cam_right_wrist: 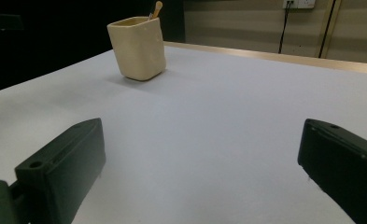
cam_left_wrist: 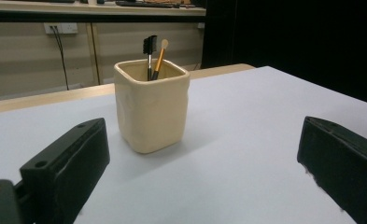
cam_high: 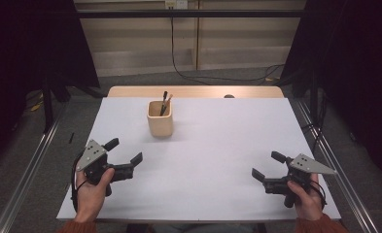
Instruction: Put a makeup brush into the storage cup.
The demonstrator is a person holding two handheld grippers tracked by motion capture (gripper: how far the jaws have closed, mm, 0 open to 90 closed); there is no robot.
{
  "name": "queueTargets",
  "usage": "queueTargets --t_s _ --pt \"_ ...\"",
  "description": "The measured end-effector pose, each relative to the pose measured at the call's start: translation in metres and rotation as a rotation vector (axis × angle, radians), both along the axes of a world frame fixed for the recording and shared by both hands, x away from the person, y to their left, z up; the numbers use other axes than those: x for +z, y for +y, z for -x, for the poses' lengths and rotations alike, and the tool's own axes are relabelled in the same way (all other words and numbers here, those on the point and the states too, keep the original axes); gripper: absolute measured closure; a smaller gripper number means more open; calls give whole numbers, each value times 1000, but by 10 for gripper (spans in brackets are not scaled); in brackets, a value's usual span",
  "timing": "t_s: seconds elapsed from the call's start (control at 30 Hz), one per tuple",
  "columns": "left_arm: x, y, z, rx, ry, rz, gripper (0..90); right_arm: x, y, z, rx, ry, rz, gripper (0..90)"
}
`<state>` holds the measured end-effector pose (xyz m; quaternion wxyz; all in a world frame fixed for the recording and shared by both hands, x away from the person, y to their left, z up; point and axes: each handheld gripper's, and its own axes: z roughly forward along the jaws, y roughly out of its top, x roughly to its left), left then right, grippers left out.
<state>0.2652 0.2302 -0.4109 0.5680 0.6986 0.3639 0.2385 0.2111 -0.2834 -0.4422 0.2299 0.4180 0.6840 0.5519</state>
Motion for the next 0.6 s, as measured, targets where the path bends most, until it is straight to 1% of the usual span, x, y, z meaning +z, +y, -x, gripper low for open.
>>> queueTargets --t_s 0.07,0.13,0.27,0.3,0.33,0.37,0.4,0.47,0.53,0.57,0.6 --pt "-2 3 5 4 -4 -5 23 0 0 0 1 1 0 4" --pt "-5 6 9 9 3 5 23 0 0 0 -1 0 0 4" --pt "-9 8 17 5 11 3 23 0 0 0 0 0 0 4" --pt "-9 8 20 4 9 11 23 0 0 0 -1 -1 -1 4" --pt "-10 8 22 1 15 22 23 0 0 0 -1 -1 0 4" --pt "-11 8 25 8 13 22 22 0 0 0 -3 0 -2 4" --pt "-11 7 28 11 5 8 22 0 0 0 -1 -1 0 4" --pt "-11 7 32 1 4 20 21 0 0 1 1 -2 -1 4" --pt "-12 7 35 9 0 23 17 0 0 0 0 -1 0 4" --pt "-13 8 36 10 5 39 15 0 0 0 0 -2 0 4" --pt "-15 9 37 12 14 40 15 0 0 1 1 -4 2 3"
